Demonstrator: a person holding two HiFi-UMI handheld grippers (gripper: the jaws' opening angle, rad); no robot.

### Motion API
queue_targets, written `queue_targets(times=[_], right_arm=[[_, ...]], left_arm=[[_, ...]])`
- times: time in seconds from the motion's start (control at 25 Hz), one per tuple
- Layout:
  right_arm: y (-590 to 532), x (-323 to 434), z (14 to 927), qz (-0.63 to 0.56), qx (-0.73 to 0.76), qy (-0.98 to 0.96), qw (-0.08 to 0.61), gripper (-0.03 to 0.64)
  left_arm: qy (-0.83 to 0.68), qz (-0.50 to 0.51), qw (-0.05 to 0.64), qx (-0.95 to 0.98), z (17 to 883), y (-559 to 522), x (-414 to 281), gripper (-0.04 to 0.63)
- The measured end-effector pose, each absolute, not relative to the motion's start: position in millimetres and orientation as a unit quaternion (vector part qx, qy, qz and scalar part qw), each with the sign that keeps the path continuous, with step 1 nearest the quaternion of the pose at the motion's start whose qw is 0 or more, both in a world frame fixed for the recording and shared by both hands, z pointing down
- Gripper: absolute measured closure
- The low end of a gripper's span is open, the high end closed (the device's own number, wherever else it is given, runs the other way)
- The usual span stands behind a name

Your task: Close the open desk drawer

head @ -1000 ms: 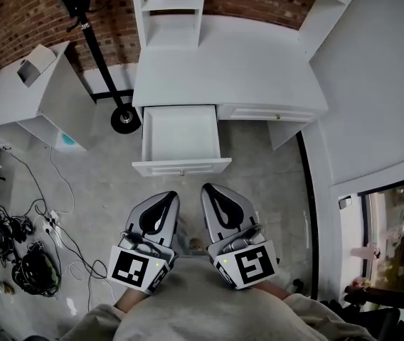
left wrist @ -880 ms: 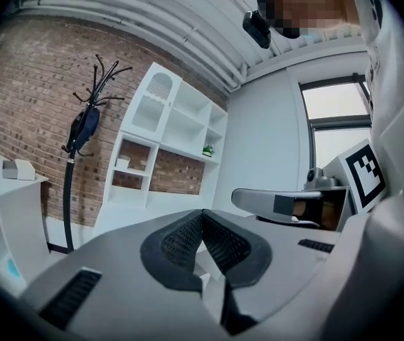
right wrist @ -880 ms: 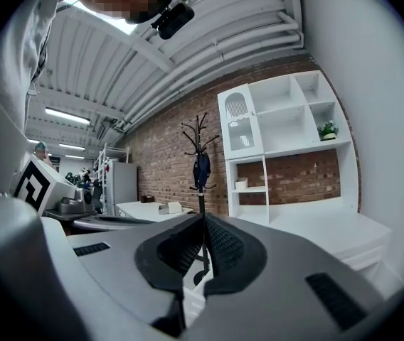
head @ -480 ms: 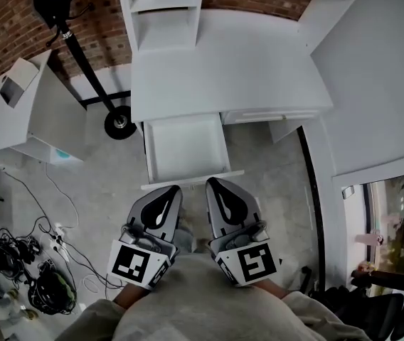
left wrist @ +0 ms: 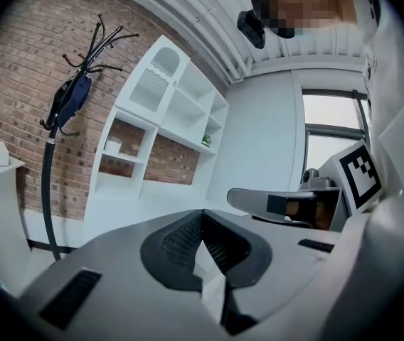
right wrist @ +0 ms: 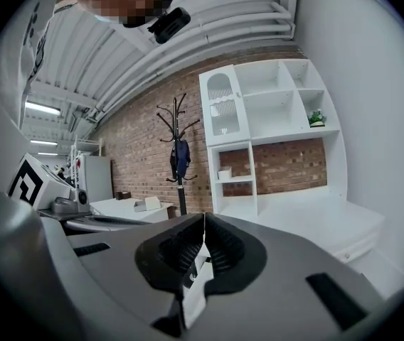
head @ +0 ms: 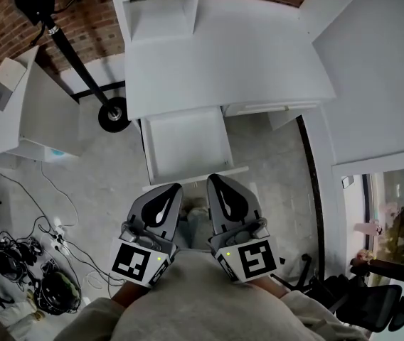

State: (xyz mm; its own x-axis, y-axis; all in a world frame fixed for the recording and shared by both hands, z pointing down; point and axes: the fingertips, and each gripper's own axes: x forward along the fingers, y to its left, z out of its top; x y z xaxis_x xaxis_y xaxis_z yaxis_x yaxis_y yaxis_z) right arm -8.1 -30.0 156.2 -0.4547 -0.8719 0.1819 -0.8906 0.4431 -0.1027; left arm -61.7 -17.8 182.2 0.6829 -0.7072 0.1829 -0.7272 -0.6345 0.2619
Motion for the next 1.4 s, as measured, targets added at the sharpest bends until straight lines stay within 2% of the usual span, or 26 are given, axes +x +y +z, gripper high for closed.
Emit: queue_targets(times=[0.4, 0.56, 0.92, 1.4], right_arm=[[-53.0, -3.1, 176.6, 0.084, 0.504, -0.856, 0.076, 0.586], [-64.1, 2.6, 181.5, 0.079, 0.509, -0.856, 0.055, 0.586], [-79.1, -0.8, 227.3, 0.082, 0.474, -0.872, 0.084, 0.586], [-76.7, -13.2, 292.0, 0.104, 0.44, -0.885, 0.111, 0.586]], left_arm=[[-0.416, 0.046, 0.181, 0.89, 207.7, -34.3, -62.7, 0.578], [-0.425, 0.037, 0.177, 0.887, 217.4, -40.8, -52.5, 0.578], [-0.427, 0.047, 0.17, 0.887, 265.6, -50.9, -51.0, 0.578], [-0.434, 0.044, 0.194, 0.879, 319.7, -57.1, -62.1, 0.578]])
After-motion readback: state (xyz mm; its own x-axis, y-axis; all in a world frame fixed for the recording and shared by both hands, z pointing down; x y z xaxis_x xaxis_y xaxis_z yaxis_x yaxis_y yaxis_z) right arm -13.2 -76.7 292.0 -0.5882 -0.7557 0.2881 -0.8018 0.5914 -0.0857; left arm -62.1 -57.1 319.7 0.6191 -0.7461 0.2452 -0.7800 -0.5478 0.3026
